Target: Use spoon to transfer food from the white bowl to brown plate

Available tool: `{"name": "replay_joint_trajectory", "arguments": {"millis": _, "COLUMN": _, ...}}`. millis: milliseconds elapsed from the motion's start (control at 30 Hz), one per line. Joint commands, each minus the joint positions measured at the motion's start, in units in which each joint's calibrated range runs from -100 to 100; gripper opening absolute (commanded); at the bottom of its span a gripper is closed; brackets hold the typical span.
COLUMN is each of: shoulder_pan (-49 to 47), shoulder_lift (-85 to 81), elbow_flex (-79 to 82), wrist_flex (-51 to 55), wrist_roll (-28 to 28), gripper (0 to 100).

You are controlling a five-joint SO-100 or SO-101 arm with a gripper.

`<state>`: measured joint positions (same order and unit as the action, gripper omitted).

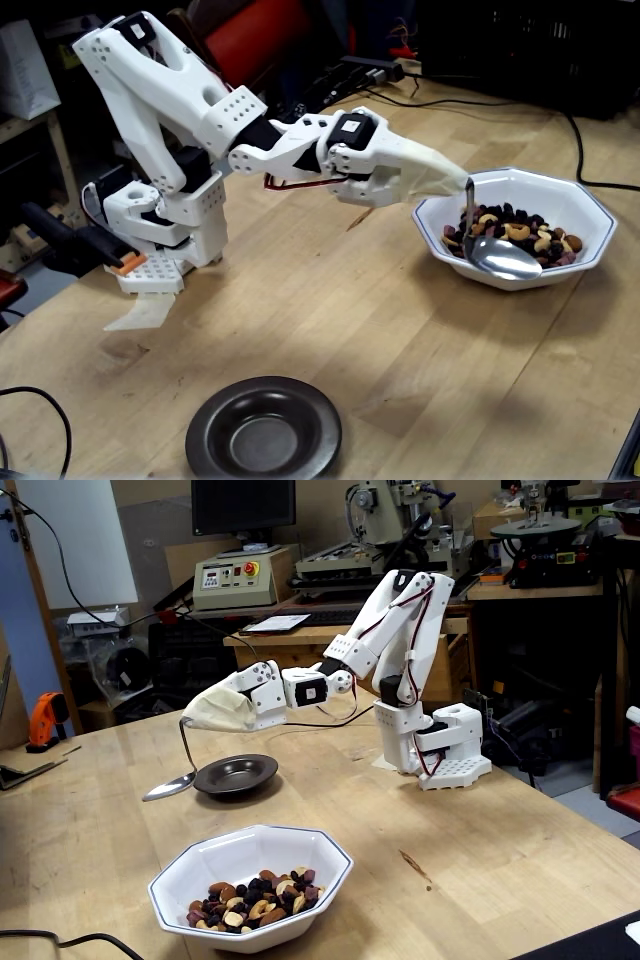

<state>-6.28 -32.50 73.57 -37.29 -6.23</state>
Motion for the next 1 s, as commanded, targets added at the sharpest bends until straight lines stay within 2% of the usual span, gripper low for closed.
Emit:
{"name": "replay_joint_trajectory", "arguments": {"millis": 0, "shoulder_pan": -4.0, "shoulder_lift": 0.5, "elbow_flex": -4.4, "wrist_flex": -1.4, "wrist_roll": 0.2, "gripper": 4}}
{"name": "replay_joint_trajectory", "arguments": {"millis": 433, "shoulder_pan": -12.8, "shoulder_lift": 0.5, "elbow_flex": -4.2, "wrist_flex": -1.4, "wrist_roll": 0.2, "gripper": 4}}
{"name": "replay_joint_trajectory", "arguments": {"millis": 967, "shoulder_pan": -13.4, "shoulder_lift": -0.1, "elbow_flex": 3.1, "wrist_flex": -1.9, "wrist_roll": 0.2, "gripper": 4}}
